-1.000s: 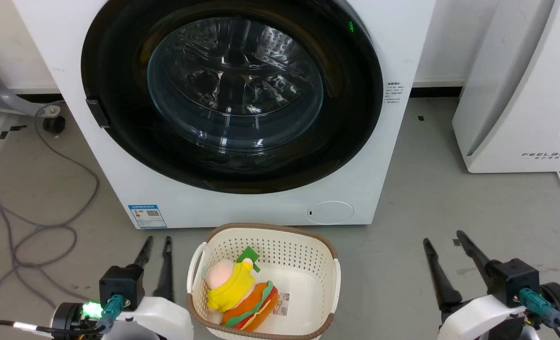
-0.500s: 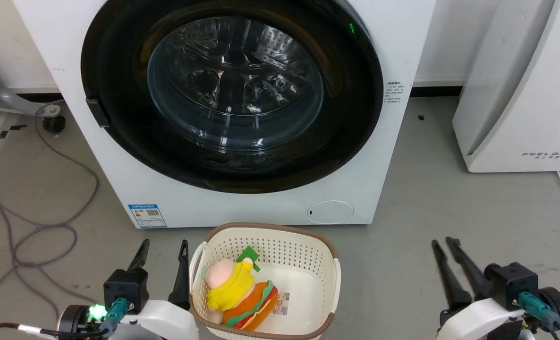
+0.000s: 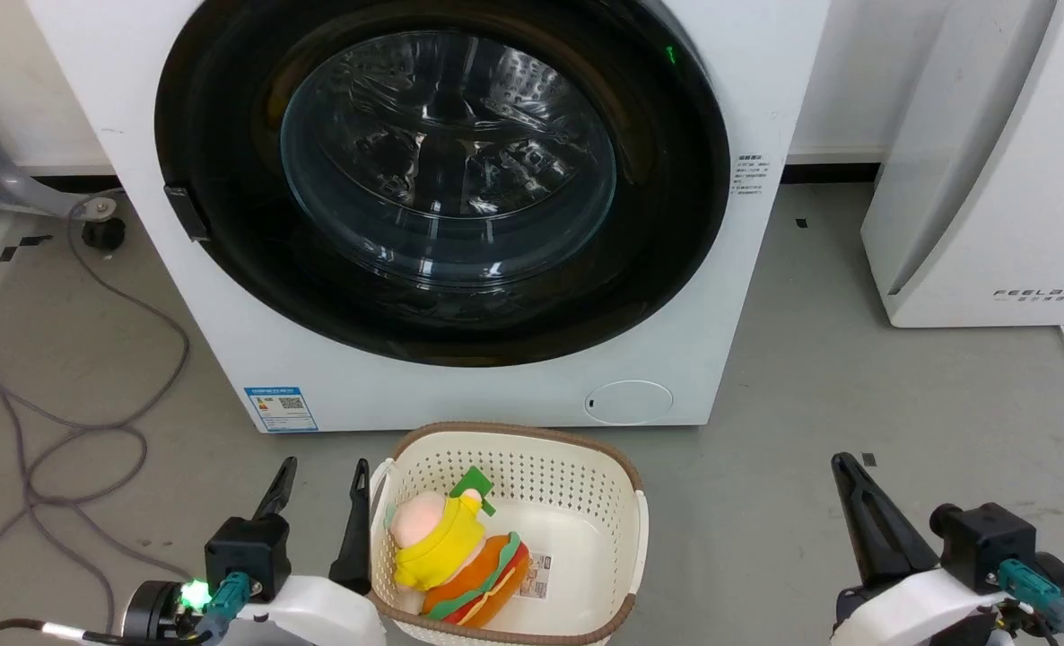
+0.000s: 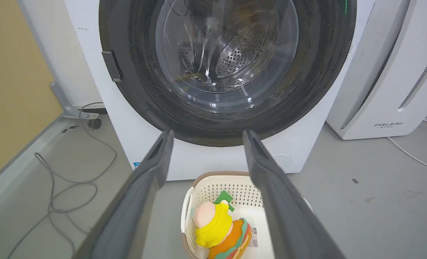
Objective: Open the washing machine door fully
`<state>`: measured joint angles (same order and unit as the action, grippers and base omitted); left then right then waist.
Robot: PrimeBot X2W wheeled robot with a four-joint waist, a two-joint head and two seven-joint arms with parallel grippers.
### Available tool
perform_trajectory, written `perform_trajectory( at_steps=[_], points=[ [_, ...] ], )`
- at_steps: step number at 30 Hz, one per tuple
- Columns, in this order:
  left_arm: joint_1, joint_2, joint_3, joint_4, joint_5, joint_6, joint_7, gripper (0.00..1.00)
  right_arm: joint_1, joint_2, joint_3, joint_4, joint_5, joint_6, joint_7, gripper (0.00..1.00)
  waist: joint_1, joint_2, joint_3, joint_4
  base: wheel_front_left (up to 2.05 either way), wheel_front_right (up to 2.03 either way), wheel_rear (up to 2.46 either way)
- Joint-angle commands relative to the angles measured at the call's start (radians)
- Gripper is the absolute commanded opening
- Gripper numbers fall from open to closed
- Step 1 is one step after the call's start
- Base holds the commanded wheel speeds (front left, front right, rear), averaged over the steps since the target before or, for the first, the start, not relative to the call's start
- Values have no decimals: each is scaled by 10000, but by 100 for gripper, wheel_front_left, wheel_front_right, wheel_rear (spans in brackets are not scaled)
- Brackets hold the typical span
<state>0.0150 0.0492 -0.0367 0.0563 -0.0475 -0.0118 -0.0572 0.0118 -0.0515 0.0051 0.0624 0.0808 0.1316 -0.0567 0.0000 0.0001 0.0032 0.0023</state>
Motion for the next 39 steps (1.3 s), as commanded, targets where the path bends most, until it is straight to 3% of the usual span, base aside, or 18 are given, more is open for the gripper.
perform_trajectory(
  at_steps=[1, 16, 26, 39],
  points=[
    [-224, 6, -39, 35, -68, -24, -113, 100, -124, 3, -27, 29, 201, -2, -120, 0, 0, -1, 0, 2, 0, 0, 0],
    [-362, 6, -156, -3, -243, -71, -427, 100, -617, 5, -107, 141, 4201, -4, -433, 0, 0, -1, 40, -1, 0, 0, 0],
    [-465, 7, -159, 25, -320, -142, -615, 100, -1577, 6, -285, 397, 6006, -4, -622, 0, 0, -1, 151, -13, 0, 0, 0],
    [-779, 7, -149, -32, -438, -313, -886, 100, -4040, -321, -769, 2217, 8034, -5, -633, 0, 0, -1, 570, 66, 0, 0, 0]
  ],
)
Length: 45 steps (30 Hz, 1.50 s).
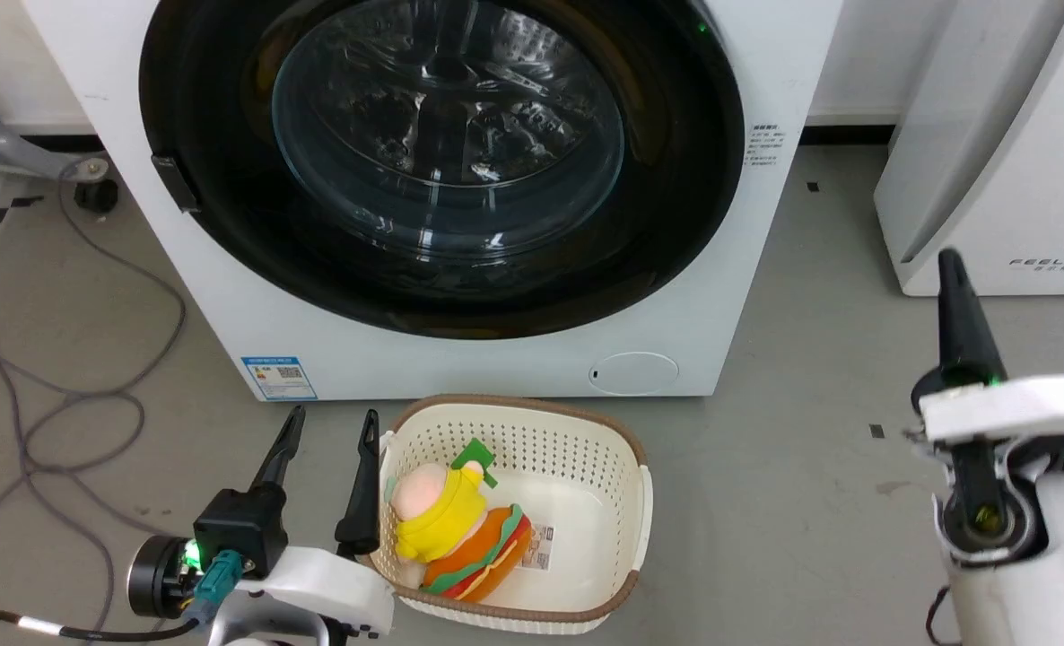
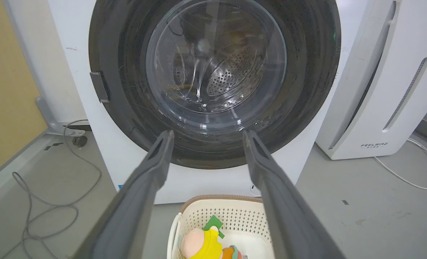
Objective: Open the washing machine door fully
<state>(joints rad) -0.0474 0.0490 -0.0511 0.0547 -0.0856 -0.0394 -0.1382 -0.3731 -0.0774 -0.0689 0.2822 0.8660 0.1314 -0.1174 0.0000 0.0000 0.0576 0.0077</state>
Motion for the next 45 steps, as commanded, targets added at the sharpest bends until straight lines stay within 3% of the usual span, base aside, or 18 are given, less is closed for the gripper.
perform_trajectory(
  at_steps=[1, 11, 22, 34, 45],
  points=[
    [-191, 9, 2, -28, -65, -54, -98, 100, -426, -112, -34, 199, 301, -3, -22, 0, 0, 0, 77, 21, 0, 0, 0],
    [-603, 10, 62, -201, -173, -227, -307, 100, -3055, -745, 205, 2318, 1341, -4, 515, 0, 0, 0, 641, 227, 0, 0, 0],
    [-1067, 11, 199, -410, -240, -432, -537, 100, -6212, -1262, 1117, 4938, 1982, -5, 2321, 0, 0, 0, 1393, 384, 0, 0, 0],
    [-1660, 20, 329, -573, -354, -645, -788, 100, -9672, -1130, 2356, 7397, 2159, -6, 3995, 0, 0, 0, 2366, 407, 0, 0, 0],
    [-2232, 35, 417, -636, -568, -793, -1017, 100, -11992, -940, 3360, 8930, 2349, -7, 5322, 0, 0, 0, 3214, 508, 0, 0, 0]
  ],
)
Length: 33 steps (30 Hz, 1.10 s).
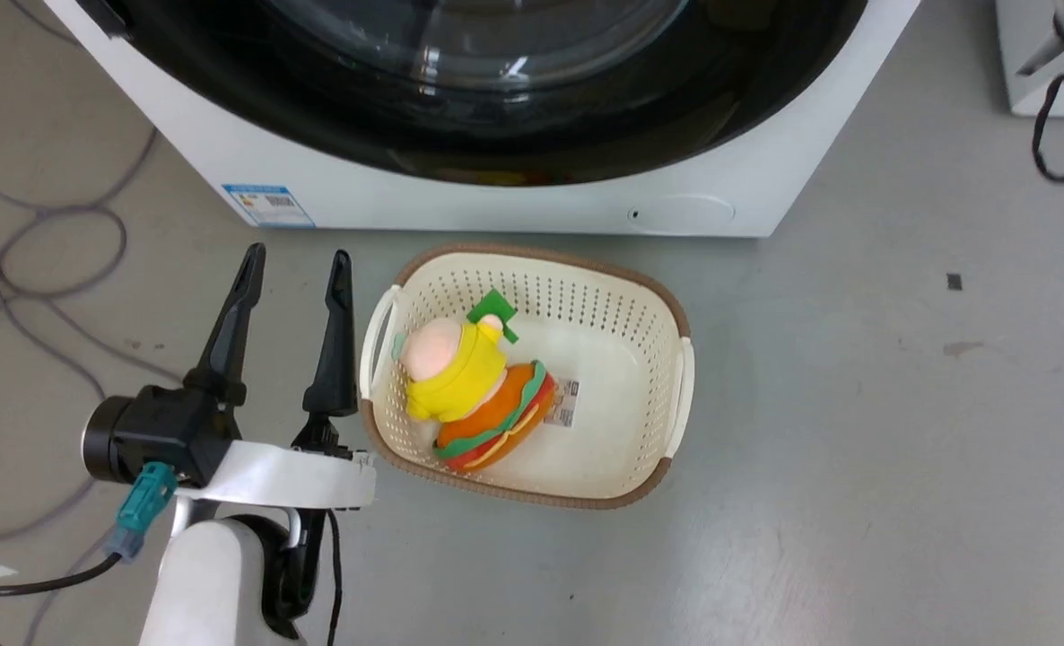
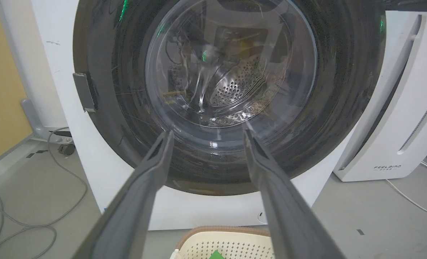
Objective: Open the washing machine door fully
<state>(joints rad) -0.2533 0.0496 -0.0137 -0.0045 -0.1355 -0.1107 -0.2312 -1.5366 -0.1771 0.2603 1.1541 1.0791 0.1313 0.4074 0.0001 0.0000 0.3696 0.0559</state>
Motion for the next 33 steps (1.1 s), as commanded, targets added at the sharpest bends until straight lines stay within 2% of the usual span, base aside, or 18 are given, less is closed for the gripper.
perform_trajectory(
  at_steps=[1, 12, 24, 33],
  points=[
    [-215, 30, 54, -43, -88, -92, -108, 100, -518, 93, 129, 323, 269, -5, 163, 0, -1, 0, 154, 35, 0, 0, 0],
    [-544, 29, -5, 2, -273, -197, -306, 100, -1801, 260, 665, 1344, 841, -6, 1330, 0, -1, 0, 527, 170, 0, 0, 0],
    [-468, 21, -96, 118, -294, -198, -306, 100, -1324, 264, 745, 1326, 961, -6, 2968, 0, -1, 0, 283, 164, 0, 0, 0],
    [-381, 15, -176, 232, -282, -199, -306, 100, -682, 299, 664, 902, 1234, -6, 3618, 0, -1, 0, 20, 158, 0, 0, 0]
  ],
)
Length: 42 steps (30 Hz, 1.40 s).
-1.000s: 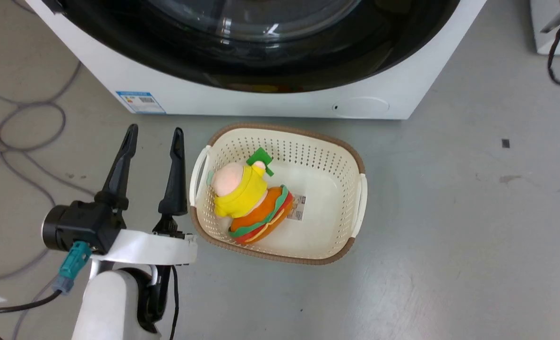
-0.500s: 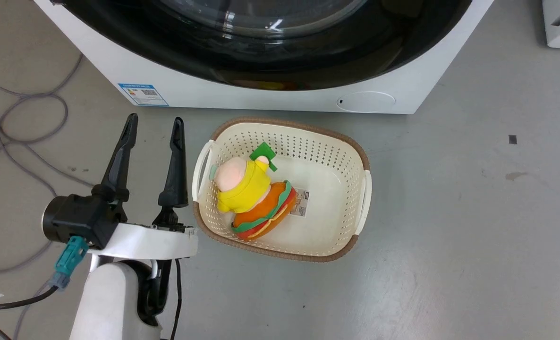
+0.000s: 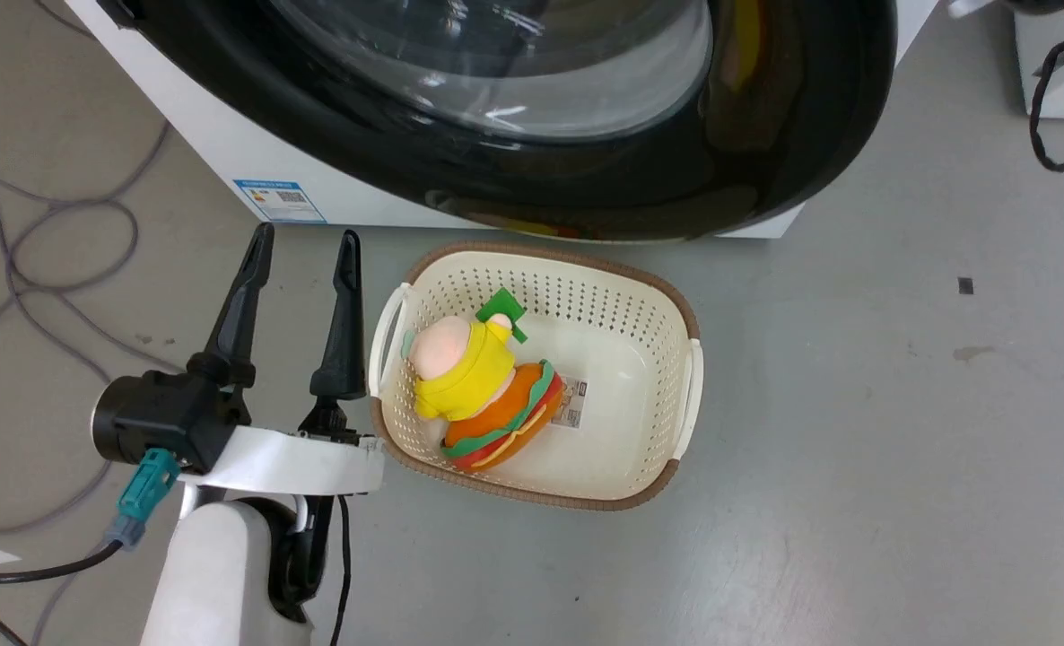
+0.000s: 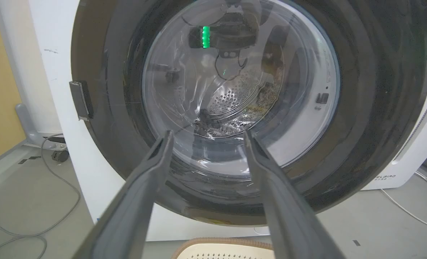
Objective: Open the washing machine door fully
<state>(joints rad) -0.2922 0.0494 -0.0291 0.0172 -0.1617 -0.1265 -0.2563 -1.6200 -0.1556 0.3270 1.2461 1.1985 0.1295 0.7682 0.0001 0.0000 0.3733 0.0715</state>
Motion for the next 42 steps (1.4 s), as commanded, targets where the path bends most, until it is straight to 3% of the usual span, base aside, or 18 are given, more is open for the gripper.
perform_trajectory(
  at_steps=[1, 11, 25, 42],
  points=[
    [25, 17, -28, 40, -16, -41, -55, 100, 250, 91, 4, -96, 65, 12, 110, 0, -1, 0, -67, 4, 0, 0, 0],
    [376, 12, -122, 283, 95, -42, -55, 100, 1723, 146, 26, -1081, 410, 12, 1033, 0, -1, 0, -766, 26, 0, 0, 0],
    [1428, 10, -140, 751, 396, -19, -55, 100, 4960, 555, 300, -3372, 935, 12, 2021, 0, -1, 0, -2151, -33, 0, 0, 0],
    [1883, 9, -308, 1156, 380, 26, -55, 100, 7415, 1023, 776, -6025, 1625, 12, 3012, 0, -1, 0, -2576, 65, 0, 0, 0]
  ],
)
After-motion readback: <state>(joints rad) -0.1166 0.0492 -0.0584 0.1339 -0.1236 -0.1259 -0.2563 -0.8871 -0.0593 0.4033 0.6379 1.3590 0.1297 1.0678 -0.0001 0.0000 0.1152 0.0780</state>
